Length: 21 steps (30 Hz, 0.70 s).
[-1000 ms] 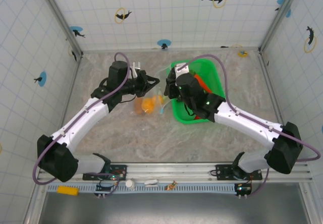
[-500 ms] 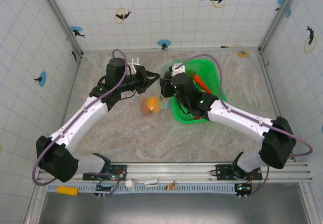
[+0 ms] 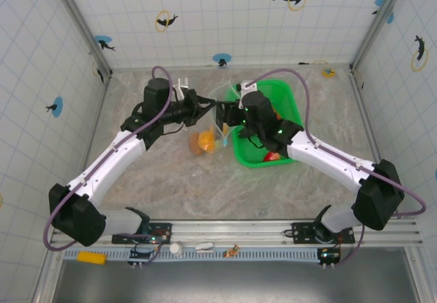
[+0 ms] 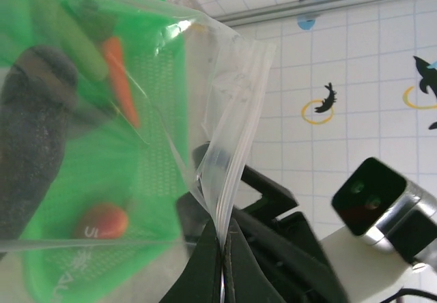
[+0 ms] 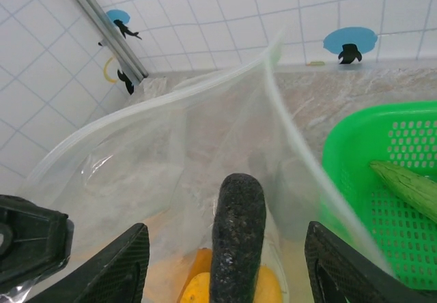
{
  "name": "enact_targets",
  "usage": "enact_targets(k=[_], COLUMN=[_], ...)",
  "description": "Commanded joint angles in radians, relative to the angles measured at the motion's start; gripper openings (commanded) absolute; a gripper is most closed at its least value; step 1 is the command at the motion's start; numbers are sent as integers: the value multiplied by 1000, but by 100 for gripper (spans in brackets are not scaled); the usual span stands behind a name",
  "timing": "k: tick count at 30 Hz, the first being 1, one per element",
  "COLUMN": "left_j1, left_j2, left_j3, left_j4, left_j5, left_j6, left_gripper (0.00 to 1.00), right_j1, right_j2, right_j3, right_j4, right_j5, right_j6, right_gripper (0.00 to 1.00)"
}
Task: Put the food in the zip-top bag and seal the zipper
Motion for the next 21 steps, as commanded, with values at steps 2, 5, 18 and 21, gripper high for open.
enact_targets(k=[2,5,18,21], left_j1=[9,9,9,9], left_j2=[-33,-53,-75,-75], left_j3=[58,62,21,20], left_j4=[-113,-158,-171,-169], left_j5=[-88,-124,-122,-120], left_j6=[120,156,180,182], left_gripper=[0,0,0,0], right_j1=[-46,-74,-307,-310], right_j2=[-30,-32,145,194], right_j3=[156,184,124,136], right_j4=[-218,-392,-991,-1022], right_j5=[-20,67,-185,-196], right_j6=[-10,-22,72,89], right_gripper=[60,57,75,81])
